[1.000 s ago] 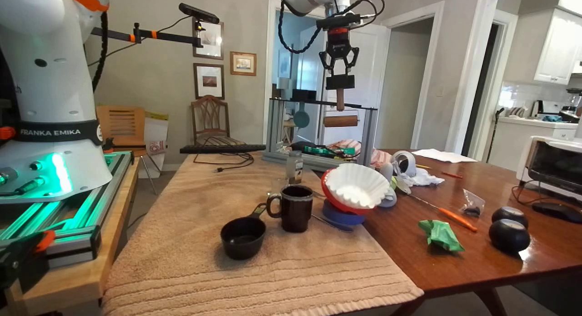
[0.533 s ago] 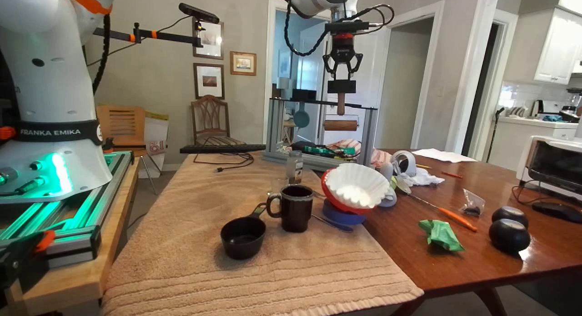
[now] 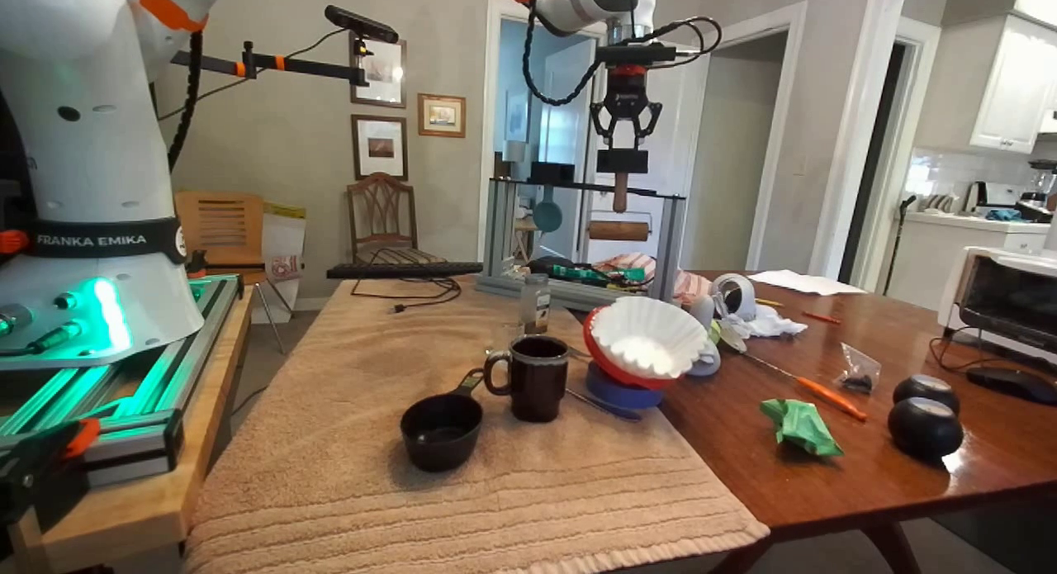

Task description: Roll the wooden roller over the towel.

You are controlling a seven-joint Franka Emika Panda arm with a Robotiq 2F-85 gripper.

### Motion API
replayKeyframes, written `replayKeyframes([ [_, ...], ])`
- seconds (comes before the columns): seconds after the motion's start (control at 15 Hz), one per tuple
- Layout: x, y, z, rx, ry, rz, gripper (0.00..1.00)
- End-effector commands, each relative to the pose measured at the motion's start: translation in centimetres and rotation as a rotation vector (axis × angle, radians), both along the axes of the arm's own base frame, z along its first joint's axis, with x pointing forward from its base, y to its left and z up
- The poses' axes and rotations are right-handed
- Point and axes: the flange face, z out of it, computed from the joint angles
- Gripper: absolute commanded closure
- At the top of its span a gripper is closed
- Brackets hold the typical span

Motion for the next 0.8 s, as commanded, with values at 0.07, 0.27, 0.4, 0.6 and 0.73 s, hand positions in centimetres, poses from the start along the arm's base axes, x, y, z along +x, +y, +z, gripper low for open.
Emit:
replayKeyframes([
  [0.07, 1.0, 0.1, 0.7, -0.001, -0.02, -0.024, 0.78],
  [0.27, 1.4, 0.6, 0.3, -0.007, -0.016, -0.021, 0.78],
  [0.4, 1.5, 1.1, -0.1, -0.014, -0.013, -0.033, 0.78],
  [0.6, 1.6, 2.0, -0.6, -0.037, -0.001, -0.078, 0.78],
  [0.73, 1.7, 2.2, -0.8, -0.051, -0.004, -0.111, 0.78],
])
